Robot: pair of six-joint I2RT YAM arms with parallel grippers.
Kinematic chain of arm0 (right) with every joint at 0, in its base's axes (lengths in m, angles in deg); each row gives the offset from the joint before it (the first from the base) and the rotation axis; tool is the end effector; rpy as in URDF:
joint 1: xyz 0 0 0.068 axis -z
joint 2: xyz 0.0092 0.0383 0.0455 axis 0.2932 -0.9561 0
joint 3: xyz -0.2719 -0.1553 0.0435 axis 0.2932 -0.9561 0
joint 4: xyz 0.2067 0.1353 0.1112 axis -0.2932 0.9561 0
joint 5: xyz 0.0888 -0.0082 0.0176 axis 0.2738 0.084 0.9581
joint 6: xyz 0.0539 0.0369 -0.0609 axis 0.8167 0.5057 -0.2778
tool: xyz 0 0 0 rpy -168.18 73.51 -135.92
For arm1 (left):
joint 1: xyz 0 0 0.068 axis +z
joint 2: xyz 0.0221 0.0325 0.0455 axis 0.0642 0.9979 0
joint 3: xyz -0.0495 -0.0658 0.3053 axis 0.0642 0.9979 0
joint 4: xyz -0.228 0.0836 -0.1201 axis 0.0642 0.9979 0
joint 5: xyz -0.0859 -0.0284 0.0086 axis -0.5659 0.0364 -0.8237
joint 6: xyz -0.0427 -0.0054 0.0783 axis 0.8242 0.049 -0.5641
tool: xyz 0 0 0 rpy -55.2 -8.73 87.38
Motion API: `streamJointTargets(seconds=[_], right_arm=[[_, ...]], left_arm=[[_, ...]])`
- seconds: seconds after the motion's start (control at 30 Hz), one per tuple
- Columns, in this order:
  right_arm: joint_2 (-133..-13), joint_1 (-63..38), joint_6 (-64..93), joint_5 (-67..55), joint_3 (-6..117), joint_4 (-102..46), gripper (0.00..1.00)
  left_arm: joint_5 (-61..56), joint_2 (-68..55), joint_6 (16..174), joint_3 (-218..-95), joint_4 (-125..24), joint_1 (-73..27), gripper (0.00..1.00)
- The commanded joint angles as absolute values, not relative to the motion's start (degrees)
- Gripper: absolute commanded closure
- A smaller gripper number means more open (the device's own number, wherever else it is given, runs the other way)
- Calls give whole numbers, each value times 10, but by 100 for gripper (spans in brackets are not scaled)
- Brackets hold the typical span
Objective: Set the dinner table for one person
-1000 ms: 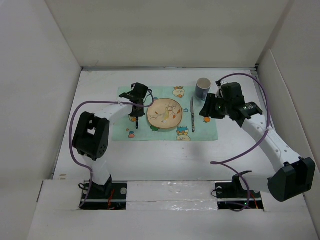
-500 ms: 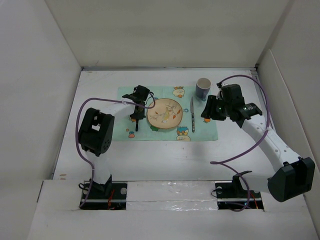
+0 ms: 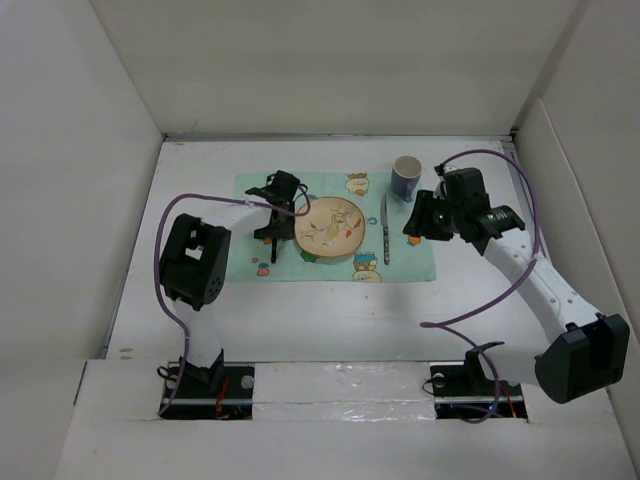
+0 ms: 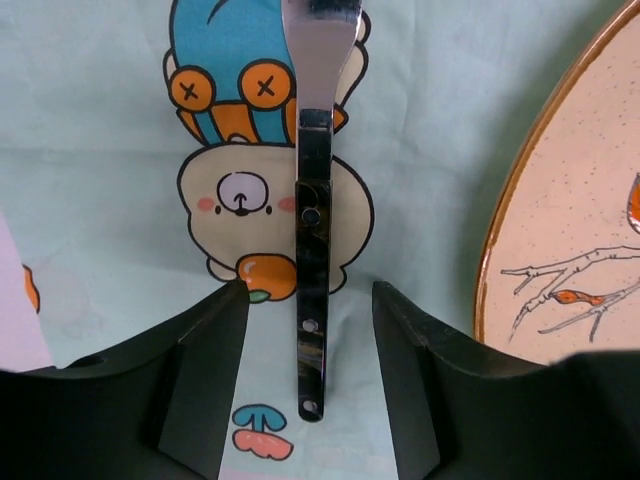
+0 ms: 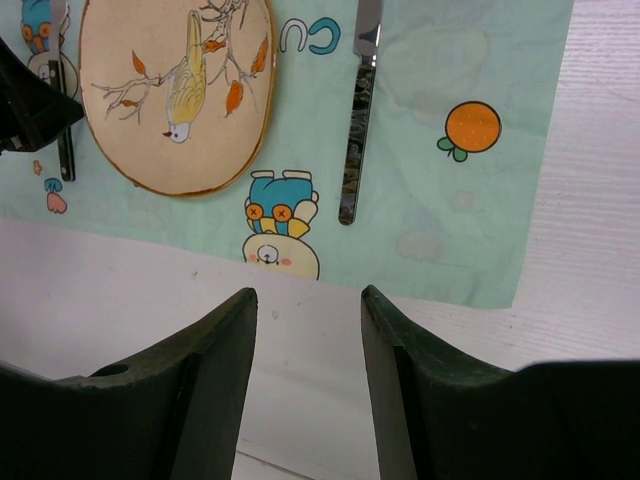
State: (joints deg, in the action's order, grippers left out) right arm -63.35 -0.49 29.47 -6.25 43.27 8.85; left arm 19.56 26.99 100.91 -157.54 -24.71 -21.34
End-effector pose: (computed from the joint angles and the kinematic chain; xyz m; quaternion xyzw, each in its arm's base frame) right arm 0.2731 0.0979 0.3199 0.0086 0.9239 0.1869 0.3337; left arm 0.4050 -0.1683 0.1770 0.0313 0.9574 0.0120 0.2868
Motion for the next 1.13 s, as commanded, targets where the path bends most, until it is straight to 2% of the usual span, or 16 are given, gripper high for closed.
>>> streamJointTargets(seconds=[0.0,0.17,0.2,0.27,0.3,0.47,0.57,0.6,0.7,0.9,0.97,1.0,1.1], right_arm=[[-638,0,285,-62,458,91,49],[-641,0,284,-53,498,102,50],[-641,0,285,-53,509,102,65],[-646,0,286,-42,568,116,82],[-654,0,286,-35,593,121,100],[-643,-6,297,-64,785,118,100],[-608,0,315,-124,856,80,82],[-581,6,326,-138,863,56,72],[-535,22,338,-234,857,24,59],[-419,22,333,-414,778,-18,50],[-404,22,330,-427,746,-18,50],[-401,27,324,-422,737,-17,46],[-417,27,332,-380,735,31,41]], left_arm=[[203,210,1029,-1619,-214,-212,49],[210,141,1056,-1665,-177,-200,49],[212,127,1059,-1671,-169,-194,49],[215,82,1065,-1685,-163,-194,49],[213,68,1075,-1704,-161,-194,49],[208,-38,1107,-1781,-171,-194,47],[227,-96,1118,-1820,-187,-194,44],[239,-129,1120,-1826,-194,-194,42],[310,-179,1112,-1836,-214,-194,37],[450,-271,1047,-1833,-241,-194,32],[463,-287,1033,-1815,-247,-194,31],[460,-288,1031,-1806,-246,-194,31],[446,-288,1054,-1772,-226,-194,26]])
